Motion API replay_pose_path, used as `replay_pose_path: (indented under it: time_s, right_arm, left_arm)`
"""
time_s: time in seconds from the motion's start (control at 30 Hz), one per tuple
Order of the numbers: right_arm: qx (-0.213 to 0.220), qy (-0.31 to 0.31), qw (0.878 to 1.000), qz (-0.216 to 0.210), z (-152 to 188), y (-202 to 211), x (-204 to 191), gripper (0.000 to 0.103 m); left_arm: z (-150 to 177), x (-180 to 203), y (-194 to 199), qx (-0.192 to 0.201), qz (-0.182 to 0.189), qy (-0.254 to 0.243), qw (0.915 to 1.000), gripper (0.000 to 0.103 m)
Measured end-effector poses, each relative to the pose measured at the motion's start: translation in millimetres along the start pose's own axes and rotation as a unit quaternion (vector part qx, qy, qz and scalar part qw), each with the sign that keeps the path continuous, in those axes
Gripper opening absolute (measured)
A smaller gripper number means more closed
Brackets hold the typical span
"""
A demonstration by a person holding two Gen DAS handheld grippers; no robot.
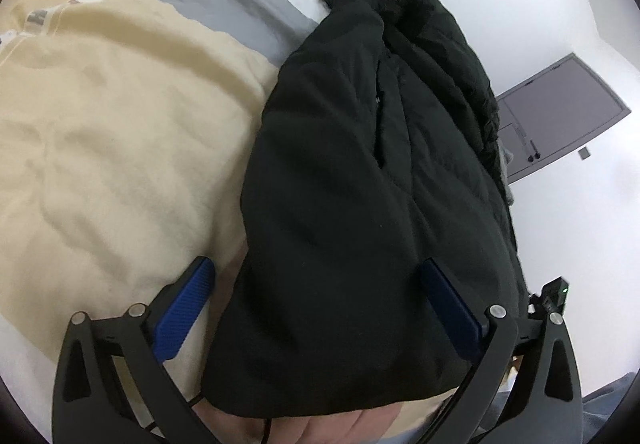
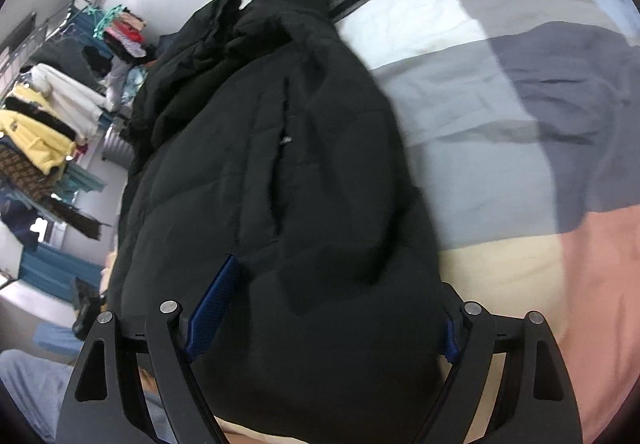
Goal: Fold large clothes
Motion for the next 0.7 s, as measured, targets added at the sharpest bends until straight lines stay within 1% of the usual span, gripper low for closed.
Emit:
replay_pose_path:
  time_s: [0.07, 0.1, 0.17, 0.2, 0.27, 0.37, 0.43, 0.5, 0.57, 0.63, 0.67, 0.7]
  right_arm:
    - [-0.001, 0.009, 1.0, -0.013, 0, -2, -6, 0.085]
    - [-0.001, 0.013, 1.0, -0.02, 0, -2, -8, 0.085]
    - [0.001, 0.023, 0.999, -0.047, 1, -1, -12, 0.085]
    - [0.0, 0.026, 0.998, -0.052, 2, -1, -14, 0.086]
    - [-0.006, 0.031, 0.999, -0.041, 4, -4, -13, 0.087]
    - [-0.022, 0.03, 0.999, -0.022, 5, -13, -11, 0.087]
    - [-0.027, 0.029, 0.999, -0.02, 4, -14, -12, 0.087]
    - [-0.029, 0.043, 0.998, -0.022, 4, -13, -20, 0.087]
    - [-0.029, 0.054, 0.998, -0.023, 4, -14, -24, 0.087]
    - [-0.026, 0.062, 0.998, -0.019, 6, -13, -26, 0.084]
    - [-0.021, 0.064, 0.997, -0.022, 6, -13, -27, 0.078]
    - [-0.018, 0.066, 0.997, -0.027, 7, -13, -29, 0.07]
  left_arm:
    - [0, 2, -1, -0.005, -0.007, -0.001, 1.0, 0.102]
    - [0, 3, -1, -0.007, -0.004, -0.002, 1.0, 0.102]
    - [1, 6, -3, -0.011, 0.015, -0.005, 0.9998, 0.101]
    - [1, 8, -5, -0.013, 0.022, -0.007, 0.9997, 0.099]
    - [3, 12, -6, -0.015, 0.018, -0.016, 0.9996, 0.098]
    - [1, 17, -8, -0.015, 0.016, -0.019, 0.9996, 0.094]
    - [1, 18, -7, -0.015, 0.017, -0.019, 0.9996, 0.089]
    - [2, 18, -7, -0.014, 0.023, -0.017, 0.9995, 0.078]
    - [2, 19, -8, -0.013, 0.032, -0.011, 0.9993, 0.071]
    - [3, 19, -8, -0.011, 0.029, -0.011, 0.9994, 0.066]
    - [1, 22, -11, -0.01, 0.028, -0.012, 0.9995, 0.061]
    - [1, 23, -12, -0.009, 0.028, -0.014, 0.9995, 0.055]
Point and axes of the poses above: each gripper's, at about its wrist camera, not at the fingertips, and y roughly against the way its jaws point, x to its right, z to its underside, the point moved 4 cm from there along -y, roughly the way its jaws point, and after that the axes turned 6 degrees about -x, right-handed, at the moved point
